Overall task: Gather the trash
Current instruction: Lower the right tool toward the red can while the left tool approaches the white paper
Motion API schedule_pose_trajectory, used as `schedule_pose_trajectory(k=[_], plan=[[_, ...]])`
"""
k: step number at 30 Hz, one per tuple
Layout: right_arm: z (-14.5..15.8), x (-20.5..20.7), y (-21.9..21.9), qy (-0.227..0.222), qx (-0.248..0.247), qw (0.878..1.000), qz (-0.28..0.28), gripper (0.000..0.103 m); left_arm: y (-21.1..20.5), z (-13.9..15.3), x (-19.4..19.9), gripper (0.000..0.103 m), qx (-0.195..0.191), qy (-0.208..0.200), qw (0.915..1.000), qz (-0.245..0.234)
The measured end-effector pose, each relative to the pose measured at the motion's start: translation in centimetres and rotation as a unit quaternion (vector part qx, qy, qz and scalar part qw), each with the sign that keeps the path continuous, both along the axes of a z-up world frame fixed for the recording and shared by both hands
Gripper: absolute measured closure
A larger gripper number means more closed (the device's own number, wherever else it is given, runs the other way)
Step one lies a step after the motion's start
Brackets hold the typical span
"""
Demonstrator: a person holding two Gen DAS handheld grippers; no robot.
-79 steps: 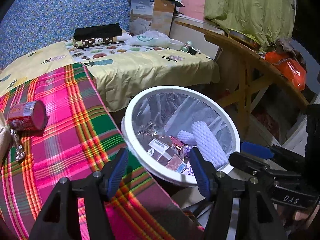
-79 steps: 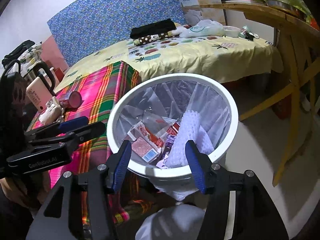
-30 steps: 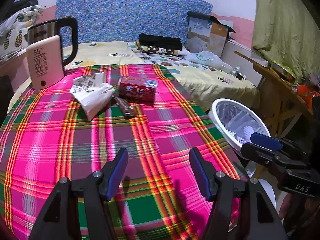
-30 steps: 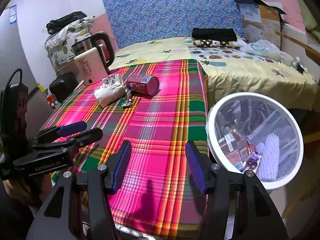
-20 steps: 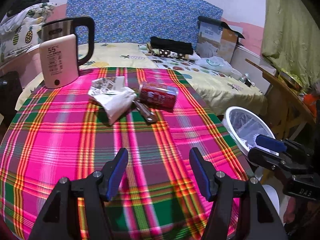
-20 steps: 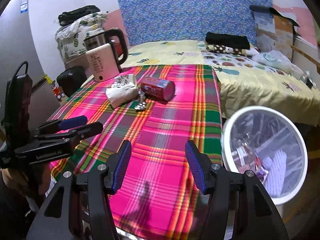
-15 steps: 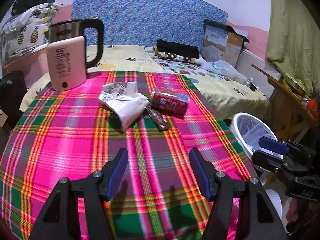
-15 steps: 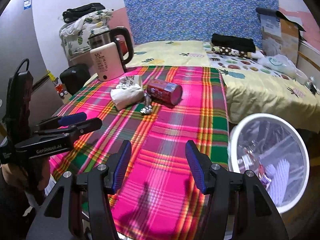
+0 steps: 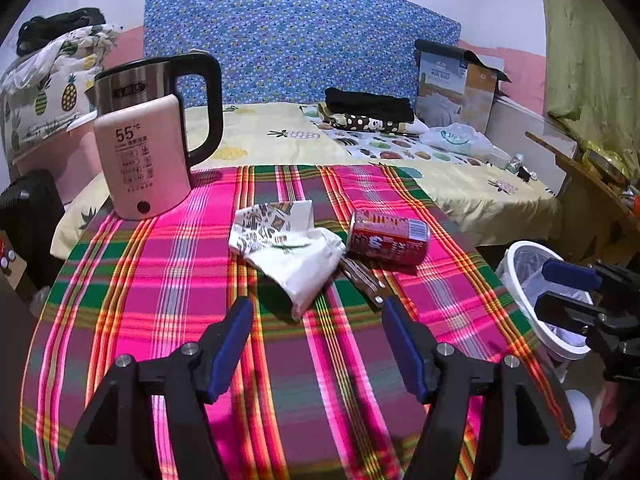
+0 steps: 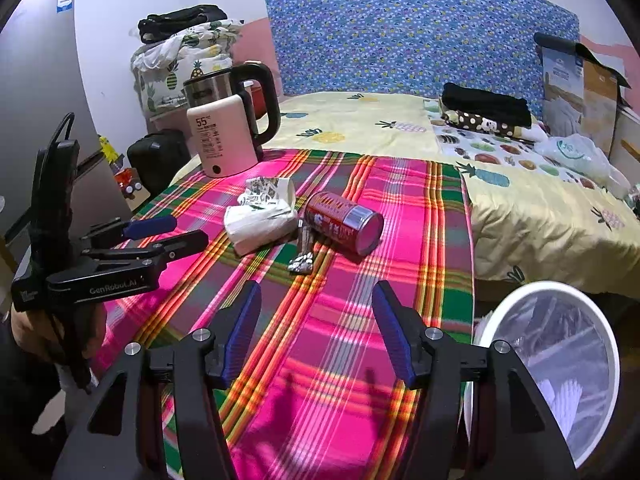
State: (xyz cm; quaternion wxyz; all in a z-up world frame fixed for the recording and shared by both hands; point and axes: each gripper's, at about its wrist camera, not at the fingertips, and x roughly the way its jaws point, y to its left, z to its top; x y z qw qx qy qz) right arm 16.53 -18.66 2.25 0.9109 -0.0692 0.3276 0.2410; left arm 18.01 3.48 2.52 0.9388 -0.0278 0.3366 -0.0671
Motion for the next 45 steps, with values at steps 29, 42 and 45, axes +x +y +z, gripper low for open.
schedule_pose_trajectory(k=[29, 42, 45], plan=[[-2.3, 9.9, 1.0, 0.020, -0.024, 0.999, 0.015, 0.043, -0.8, -5.1, 8.4, 0.061, 0.075, 0.062, 0.9937, -0.055], [-4.3, 11.9, 2.0, 0.047, -0.040, 0.996, 0.070, 0.037, 0.5, -4.5, 6.9, 0.092, 0.040, 0.061, 0.9966, -0.037], [-4.1, 11.9, 2.1, 0.040, -0.047, 0.995, 0.080, 0.037, 1.1, -4.0, 6.7, 0.092, 0.022, 0.054, 0.9976, -0.039]])
